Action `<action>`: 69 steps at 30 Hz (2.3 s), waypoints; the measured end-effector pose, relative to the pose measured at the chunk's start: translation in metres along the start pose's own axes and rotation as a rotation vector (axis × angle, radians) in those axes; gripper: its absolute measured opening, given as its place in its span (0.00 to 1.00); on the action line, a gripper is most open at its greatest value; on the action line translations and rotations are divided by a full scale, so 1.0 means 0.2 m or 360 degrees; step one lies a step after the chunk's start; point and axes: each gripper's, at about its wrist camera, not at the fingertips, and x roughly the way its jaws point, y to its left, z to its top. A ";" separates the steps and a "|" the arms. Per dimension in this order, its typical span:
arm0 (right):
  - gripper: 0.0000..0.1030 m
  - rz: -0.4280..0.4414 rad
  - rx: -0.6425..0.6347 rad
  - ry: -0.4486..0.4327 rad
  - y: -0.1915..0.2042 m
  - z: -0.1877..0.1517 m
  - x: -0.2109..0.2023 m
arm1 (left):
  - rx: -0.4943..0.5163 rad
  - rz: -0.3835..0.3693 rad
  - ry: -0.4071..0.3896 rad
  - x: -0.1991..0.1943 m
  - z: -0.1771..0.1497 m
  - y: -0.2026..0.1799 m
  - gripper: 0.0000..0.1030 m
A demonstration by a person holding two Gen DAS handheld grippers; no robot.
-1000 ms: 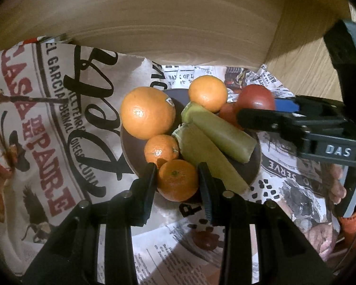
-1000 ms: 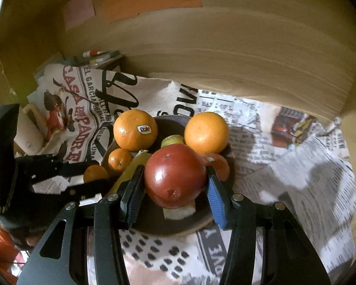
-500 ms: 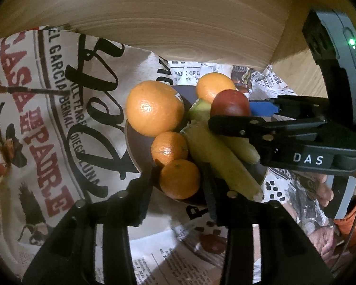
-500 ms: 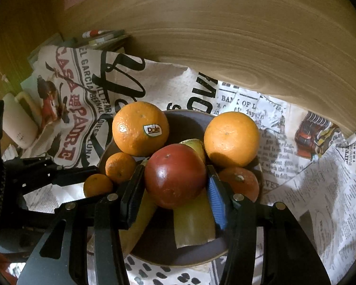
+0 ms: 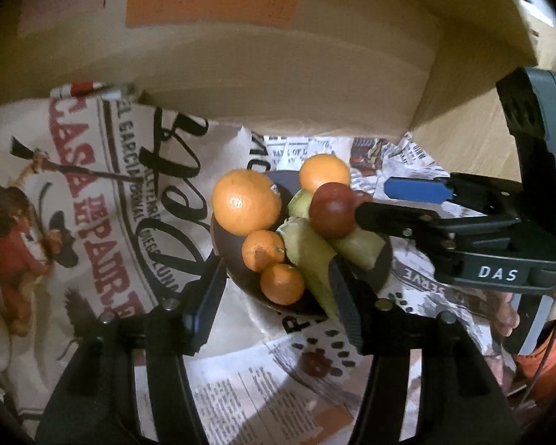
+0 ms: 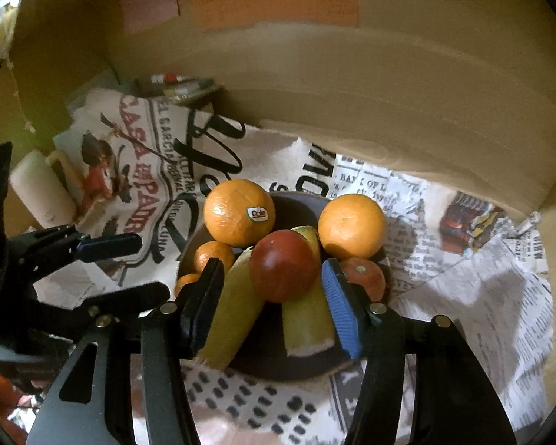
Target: Organize fruits
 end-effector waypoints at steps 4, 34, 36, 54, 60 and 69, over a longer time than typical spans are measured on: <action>0.51 -0.0010 0.0026 -0.0089 0.01 -0.07 -0.14 | 0.0026 0.0024 -0.0054 -0.12 -0.05 -0.04 0.63; 0.25 -0.0046 0.0201 0.0058 0.14 -0.79 -0.26 | 0.0038 -0.0031 0.0209 -0.11 -0.46 -0.14 0.56; 0.17 -0.0038 0.0196 0.0067 0.14 -0.79 -0.25 | 0.0052 -0.0031 0.0225 -0.08 -0.44 -0.14 0.53; 0.17 -0.0044 0.0180 -0.0017 0.08 -0.63 -0.28 | 0.0156 -0.0013 0.0322 0.21 -0.29 -0.15 0.24; 0.17 -0.0031 0.0154 -0.0038 0.06 -0.55 -0.25 | 0.0135 -0.0026 0.0300 0.19 -0.28 -0.14 0.23; 0.17 -0.0028 0.0084 -0.0070 0.06 -0.38 -0.19 | 0.0088 -0.0061 0.0155 0.06 -0.11 -0.07 0.23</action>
